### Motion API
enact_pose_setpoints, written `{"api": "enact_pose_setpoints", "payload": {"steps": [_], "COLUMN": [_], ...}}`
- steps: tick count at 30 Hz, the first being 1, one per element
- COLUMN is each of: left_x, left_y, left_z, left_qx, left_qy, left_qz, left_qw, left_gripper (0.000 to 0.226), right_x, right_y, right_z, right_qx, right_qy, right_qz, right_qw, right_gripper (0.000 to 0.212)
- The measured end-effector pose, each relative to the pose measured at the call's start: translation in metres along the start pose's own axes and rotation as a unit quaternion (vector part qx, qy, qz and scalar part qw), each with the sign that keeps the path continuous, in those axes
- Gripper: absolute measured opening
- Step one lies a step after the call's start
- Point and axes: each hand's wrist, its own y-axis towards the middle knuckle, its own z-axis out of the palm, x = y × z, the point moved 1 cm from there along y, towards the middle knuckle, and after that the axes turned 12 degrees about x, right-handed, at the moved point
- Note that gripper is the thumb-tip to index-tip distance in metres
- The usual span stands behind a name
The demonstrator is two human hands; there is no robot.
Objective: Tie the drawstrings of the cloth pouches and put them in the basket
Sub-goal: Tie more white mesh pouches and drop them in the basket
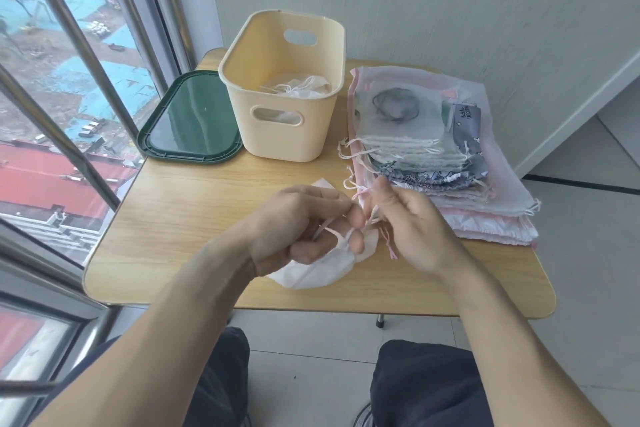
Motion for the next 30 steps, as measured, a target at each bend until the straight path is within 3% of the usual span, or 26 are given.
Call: {"api": "enact_pose_setpoints", "payload": {"steps": [2, 6, 10, 14, 16, 20, 24, 27, 30], "left_x": [0.001, 0.004, 0.005, 0.011, 0.013, 0.006, 0.003, 0.003, 0.003], "left_y": [0.000, 0.004, 0.003, 0.008, 0.009, 0.008, 0.007, 0.008, 0.008], "left_z": [0.001, -0.001, 0.001, -0.002, -0.001, 0.009, 0.010, 0.014, 0.013], "left_qx": [0.004, -0.072, -0.092, -0.152, -0.148, -0.054, -0.005, -0.022, -0.078], "left_qy": [0.010, 0.068, 0.162, 0.273, 0.262, 0.159, 0.085, 0.114, 0.083], "left_qz": [-0.004, -0.020, -0.057, -0.093, -0.102, -0.078, -0.052, -0.045, -0.038], "left_qw": [1.000, 0.995, 0.981, 0.945, 0.948, 0.983, 0.995, 0.992, 0.993], "left_gripper": [0.026, 0.027, 0.033, 0.036, 0.036, 0.034, 0.033, 0.026, 0.038], "right_x": [0.001, 0.003, 0.000, 0.001, 0.001, 0.002, 0.000, -0.006, -0.006], "right_y": [-0.001, -0.002, -0.001, -0.001, 0.000, 0.000, 0.001, 0.003, 0.004], "right_z": [-0.004, -0.002, 0.003, 0.006, 0.007, 0.008, 0.006, 0.008, 0.003], "right_qx": [-0.006, 0.015, 0.056, 0.048, 0.050, 0.037, 0.009, -0.013, -0.011], "right_qy": [0.040, 0.074, 0.031, -0.007, -0.011, -0.006, -0.018, -0.016, 0.007], "right_qz": [0.010, -0.013, -0.039, -0.060, -0.069, -0.075, -0.068, -0.066, -0.084], "right_qw": [0.999, 0.997, 0.997, 0.997, 0.996, 0.996, 0.997, 0.998, 0.996], "right_gripper": [0.068, 0.048, 0.035, 0.030, 0.029, 0.034, 0.033, 0.032, 0.030]}}
